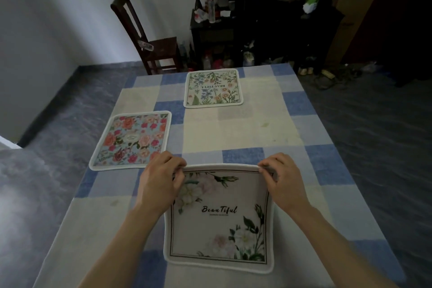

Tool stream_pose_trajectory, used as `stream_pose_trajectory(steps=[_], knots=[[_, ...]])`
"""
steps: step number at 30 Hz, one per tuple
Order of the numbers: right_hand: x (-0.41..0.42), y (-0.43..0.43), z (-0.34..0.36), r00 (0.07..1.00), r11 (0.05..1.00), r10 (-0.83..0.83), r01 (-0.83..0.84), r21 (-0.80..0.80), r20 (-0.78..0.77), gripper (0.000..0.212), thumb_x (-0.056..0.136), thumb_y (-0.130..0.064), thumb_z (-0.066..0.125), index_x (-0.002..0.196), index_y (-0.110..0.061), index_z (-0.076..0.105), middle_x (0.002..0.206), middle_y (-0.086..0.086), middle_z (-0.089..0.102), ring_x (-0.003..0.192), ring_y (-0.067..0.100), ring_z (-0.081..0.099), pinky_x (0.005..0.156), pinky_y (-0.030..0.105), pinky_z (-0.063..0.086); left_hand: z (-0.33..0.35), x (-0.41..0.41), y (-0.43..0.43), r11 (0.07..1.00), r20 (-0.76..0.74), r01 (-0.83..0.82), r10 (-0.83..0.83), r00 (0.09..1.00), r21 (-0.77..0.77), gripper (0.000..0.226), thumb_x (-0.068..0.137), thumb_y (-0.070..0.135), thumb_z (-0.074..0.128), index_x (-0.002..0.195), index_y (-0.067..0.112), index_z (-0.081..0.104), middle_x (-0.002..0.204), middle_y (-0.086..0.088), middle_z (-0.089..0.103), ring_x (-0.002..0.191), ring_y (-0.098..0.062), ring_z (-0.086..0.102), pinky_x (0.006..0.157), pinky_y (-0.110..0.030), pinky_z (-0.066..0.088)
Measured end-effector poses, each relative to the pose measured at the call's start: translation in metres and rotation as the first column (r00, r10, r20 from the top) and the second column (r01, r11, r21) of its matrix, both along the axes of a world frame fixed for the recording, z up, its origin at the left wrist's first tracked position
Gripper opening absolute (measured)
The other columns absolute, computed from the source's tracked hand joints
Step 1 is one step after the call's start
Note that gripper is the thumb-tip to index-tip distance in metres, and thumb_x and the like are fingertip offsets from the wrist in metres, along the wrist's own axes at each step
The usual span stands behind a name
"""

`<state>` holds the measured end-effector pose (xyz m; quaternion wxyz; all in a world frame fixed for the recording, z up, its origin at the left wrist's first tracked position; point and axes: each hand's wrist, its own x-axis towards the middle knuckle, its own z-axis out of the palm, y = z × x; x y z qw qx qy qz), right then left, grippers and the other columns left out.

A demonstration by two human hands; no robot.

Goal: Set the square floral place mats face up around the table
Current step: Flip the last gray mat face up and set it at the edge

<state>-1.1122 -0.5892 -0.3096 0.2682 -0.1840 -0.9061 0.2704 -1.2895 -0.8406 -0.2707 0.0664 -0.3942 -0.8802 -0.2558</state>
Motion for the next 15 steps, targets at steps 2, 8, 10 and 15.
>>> stream_pose_trajectory(steps=[2, 8, 10, 15], knots=[[-0.014, 0.006, -0.006, 0.999, 1.000, 0.011, -0.011, -0.002, 0.038, 0.007, 0.085, -0.009, 0.068, 0.089, -0.014, 0.066, 0.088, -0.003, 0.056, 0.086, 0.014, 0.051, 0.077, 0.029, 0.046, -0.007, -0.013, 0.007, 1.000, 0.025, -0.006, 0.007, 1.000, -0.011, 0.019, 0.076, 0.003, 0.069, 0.088, 0.017, 0.067, 0.085, 0.004, 0.057, 0.078, -0.016, 0.049, 0.063, -0.036, 0.046], [-0.043, 0.014, -0.033, 0.975, 1.000, -0.004, 0.006, -0.008, 0.220, 0.006, 0.084, -0.008, 0.068, 0.089, -0.012, 0.067, 0.088, 0.001, 0.058, 0.087, 0.020, 0.053, 0.076, 0.031, 0.046, -0.037, -0.039, 0.027, 0.992, 0.131, 0.019, -0.002, 0.991, -0.126, 0.014, 0.080, 0.004, 0.063, 0.090, 0.013, 0.068, 0.088, -0.004, 0.060, 0.080, -0.025, 0.056, 0.065, -0.040, 0.049], [-0.046, 0.016, -0.042, 0.964, 1.000, -0.010, 0.012, -0.005, 0.267, 0.006, 0.085, -0.009, 0.068, 0.089, -0.014, 0.067, 0.089, 0.001, 0.059, 0.087, 0.020, 0.053, 0.076, 0.030, 0.044, -0.046, -0.046, 0.033, 0.987, 0.161, 0.043, -0.018, 0.987, -0.155, 0.014, 0.082, 0.004, 0.061, 0.091, 0.011, 0.068, 0.090, -0.006, 0.061, 0.082, -0.027, 0.057, 0.069, -0.042, 0.048], [-0.051, 0.025, -0.058, 0.921, 0.999, 0.020, 0.000, -0.051, 0.390, 0.026, 0.083, -0.010, 0.068, 0.109, -0.014, 0.067, 0.108, 0.004, 0.064, 0.104, 0.024, 0.054, 0.090, 0.033, 0.043, -0.065, -0.064, 0.046, 0.964, 0.193, 0.084, -0.036, 0.981, -0.252, 0.018, 0.081, 0.011, 0.061, 0.099, 0.011, 0.066, 0.094, -0.009, 0.062, 0.089, -0.029, 0.057, 0.073, -0.040, 0.047]])
